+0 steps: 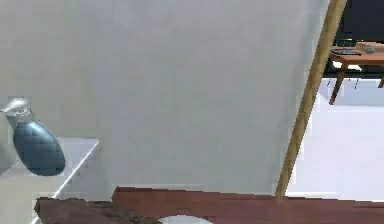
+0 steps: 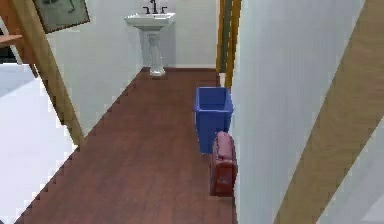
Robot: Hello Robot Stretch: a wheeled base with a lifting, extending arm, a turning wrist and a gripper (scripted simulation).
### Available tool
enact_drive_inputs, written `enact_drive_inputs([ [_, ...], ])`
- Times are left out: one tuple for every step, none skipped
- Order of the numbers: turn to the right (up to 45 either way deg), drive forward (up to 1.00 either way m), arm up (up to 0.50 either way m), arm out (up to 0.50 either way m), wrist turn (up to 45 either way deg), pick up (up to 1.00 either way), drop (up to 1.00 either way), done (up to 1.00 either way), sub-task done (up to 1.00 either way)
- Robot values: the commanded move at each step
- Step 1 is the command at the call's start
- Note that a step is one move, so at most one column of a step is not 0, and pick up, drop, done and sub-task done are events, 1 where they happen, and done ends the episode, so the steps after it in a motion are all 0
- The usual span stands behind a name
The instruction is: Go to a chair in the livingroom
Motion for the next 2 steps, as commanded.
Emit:
enact_drive_inputs([
  [45.0,0.0,0.0,0.0,0.0,0.0,0.0,0.0,0.0],
  [45.0,0.0,0.0,0.0,0.0,0.0,0.0,0.0,0.0],
])
